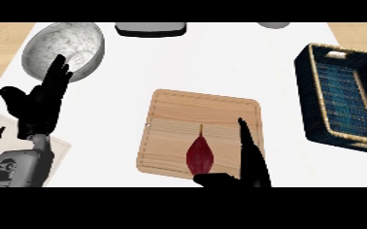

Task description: Pick the pear from the cutting board and place it in the basket

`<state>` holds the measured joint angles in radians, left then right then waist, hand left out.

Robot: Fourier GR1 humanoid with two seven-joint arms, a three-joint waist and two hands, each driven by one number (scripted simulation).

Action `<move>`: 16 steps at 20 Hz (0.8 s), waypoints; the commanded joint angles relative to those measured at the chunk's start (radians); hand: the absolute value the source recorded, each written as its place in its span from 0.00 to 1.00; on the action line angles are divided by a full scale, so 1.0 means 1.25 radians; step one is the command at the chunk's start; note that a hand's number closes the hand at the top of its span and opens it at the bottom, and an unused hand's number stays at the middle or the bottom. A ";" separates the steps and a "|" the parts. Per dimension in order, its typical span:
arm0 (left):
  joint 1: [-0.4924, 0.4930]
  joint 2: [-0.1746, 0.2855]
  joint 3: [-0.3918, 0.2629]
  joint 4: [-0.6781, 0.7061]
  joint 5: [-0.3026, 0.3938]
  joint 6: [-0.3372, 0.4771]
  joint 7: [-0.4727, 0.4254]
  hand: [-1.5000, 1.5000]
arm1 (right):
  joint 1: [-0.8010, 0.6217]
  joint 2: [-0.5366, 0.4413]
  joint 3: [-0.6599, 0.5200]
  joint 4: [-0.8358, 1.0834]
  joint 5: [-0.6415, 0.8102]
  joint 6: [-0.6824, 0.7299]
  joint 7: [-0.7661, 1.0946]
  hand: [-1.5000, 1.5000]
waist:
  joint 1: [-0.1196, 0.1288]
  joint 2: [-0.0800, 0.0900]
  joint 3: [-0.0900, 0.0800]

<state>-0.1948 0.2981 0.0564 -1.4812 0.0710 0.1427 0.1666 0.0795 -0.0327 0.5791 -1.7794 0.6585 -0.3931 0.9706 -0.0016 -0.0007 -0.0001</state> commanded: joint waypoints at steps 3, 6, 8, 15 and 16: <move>0.062 -0.028 -0.001 -0.071 -0.026 -0.004 0.010 0.50 | -0.026 0.025 -0.003 0.014 0.013 -0.014 0.020 0.00 | 0.003 0.000 0.000; -0.003 -0.023 0.019 -0.002 -0.032 -0.022 0.015 0.50 | -0.061 0.026 -0.017 0.086 -0.025 -0.044 -0.010 0.00 | 0.001 0.001 0.000; -0.053 -0.028 0.028 0.061 -0.041 -0.016 -0.004 0.50 | -0.052 0.026 0.031 0.072 0.006 -0.086 0.022 0.00 | -0.001 0.001 0.000; -0.016 -0.043 0.039 0.043 -0.050 -0.033 -0.032 0.50 | -0.016 0.026 0.026 0.123 0.014 -0.073 -0.015 0.00 | -0.001 0.001 0.000; 0.062 -0.066 0.010 -0.054 -0.063 -0.017 0.002 0.50 | -0.055 0.026 -0.020 0.111 -0.003 -0.030 0.015 0.00 | 0.002 0.000 0.000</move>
<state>-0.1750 0.2467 0.0905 -1.4904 0.0181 0.1084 0.1583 0.0190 -0.0024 0.5868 -1.6506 0.6551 -0.4619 0.9622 0.0001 -0.0002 0.0001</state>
